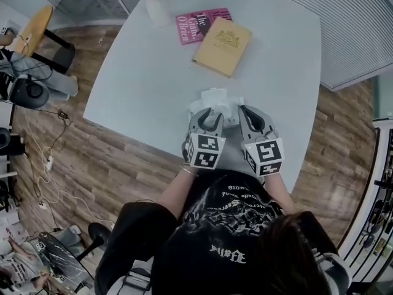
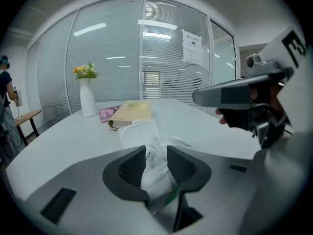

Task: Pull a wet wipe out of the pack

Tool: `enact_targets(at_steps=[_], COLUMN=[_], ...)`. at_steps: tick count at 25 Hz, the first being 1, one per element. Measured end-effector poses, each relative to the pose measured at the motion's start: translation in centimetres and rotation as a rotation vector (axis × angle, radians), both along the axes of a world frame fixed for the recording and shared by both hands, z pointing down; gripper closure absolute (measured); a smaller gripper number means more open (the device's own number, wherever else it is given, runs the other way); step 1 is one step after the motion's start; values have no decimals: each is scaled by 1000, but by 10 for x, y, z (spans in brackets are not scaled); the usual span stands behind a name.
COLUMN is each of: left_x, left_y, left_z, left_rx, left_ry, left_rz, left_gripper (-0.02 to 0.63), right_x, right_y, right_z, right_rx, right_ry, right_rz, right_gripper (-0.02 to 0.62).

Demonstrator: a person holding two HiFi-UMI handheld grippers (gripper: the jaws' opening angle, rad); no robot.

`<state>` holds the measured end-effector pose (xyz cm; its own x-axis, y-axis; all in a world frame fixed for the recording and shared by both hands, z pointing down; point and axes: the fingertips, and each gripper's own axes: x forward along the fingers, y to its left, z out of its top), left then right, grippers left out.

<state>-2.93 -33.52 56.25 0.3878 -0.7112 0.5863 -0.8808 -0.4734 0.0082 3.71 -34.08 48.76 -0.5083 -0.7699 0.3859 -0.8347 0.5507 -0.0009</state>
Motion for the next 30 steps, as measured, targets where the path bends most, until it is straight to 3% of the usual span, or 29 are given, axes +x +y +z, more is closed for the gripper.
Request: enact_targets(at_steps=[7, 14, 19, 30], left_x=[-6, -34, -45, -49], left_y=[-13, -11, -4, -1], left_z=[-2, -7, 3, 12], left_rx=[26, 3, -36, -62], left_ry=[-7, 92, 110, 134], left_rz=[-58, -201, -202, -232], left_gripper=[597, 600, 600, 599], right_x=[9, 0, -20, -62], right_y=[-3, -4, -4, -13], right_z=[6, 11, 23, 62], right_rx=[-8, -52, -117, -327], right_ry=[-7, -13, 13, 123], right_rz=[5, -45, -128, -327], right_gripper=[597, 597, 596, 492])
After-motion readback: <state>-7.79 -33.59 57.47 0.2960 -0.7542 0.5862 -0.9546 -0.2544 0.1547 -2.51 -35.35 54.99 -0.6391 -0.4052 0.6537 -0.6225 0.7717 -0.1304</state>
